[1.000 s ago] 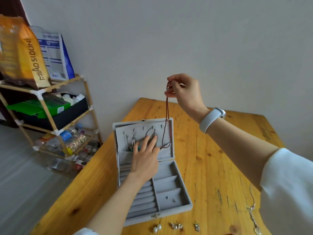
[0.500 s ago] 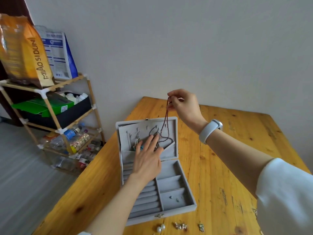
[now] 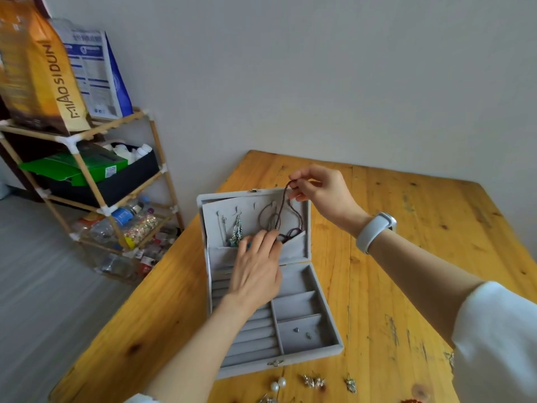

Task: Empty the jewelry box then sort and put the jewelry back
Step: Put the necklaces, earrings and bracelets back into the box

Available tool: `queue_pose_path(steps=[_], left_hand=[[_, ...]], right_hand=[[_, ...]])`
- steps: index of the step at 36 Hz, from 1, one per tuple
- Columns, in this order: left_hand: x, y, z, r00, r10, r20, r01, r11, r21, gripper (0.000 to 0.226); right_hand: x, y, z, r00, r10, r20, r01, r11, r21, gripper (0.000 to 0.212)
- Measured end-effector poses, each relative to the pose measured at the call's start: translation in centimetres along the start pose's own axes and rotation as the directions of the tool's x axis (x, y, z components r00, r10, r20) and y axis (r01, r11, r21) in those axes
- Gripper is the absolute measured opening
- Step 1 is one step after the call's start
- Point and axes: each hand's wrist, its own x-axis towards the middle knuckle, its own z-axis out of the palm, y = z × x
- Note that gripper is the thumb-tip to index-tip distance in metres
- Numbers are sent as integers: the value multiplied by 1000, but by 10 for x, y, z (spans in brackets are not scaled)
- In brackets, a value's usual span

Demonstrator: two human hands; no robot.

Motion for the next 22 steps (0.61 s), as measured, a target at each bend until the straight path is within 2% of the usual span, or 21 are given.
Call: queue_pose_path(steps=[3, 7, 12, 16, 22], left_hand=[[0, 1, 3, 1000, -5, 24, 6, 999, -47, 46], [-3, 1, 9, 1000, -9, 9, 10, 996, -89, 46], [-4, 2, 14, 1000, -16, -7, 15, 996, -84, 45], [-1, 3, 16, 998, -57, 20, 58, 996, -67, 49], [-5, 2, 15, 996, -85, -24, 80, 981, -177, 42]], right_hand=[[-5, 11, 3, 1000, -6, -5, 6, 993, -116, 22], [-16, 34, 4, 999, -34, -3, 30, 911, -411, 21], [-26, 56, 10, 991, -129, -36, 88, 826, -556, 23], [-33, 67, 21, 973, -220, 76, 215, 723, -657, 20], [-35, 68, 31, 965, -97, 242, 252, 582, -773, 28]])
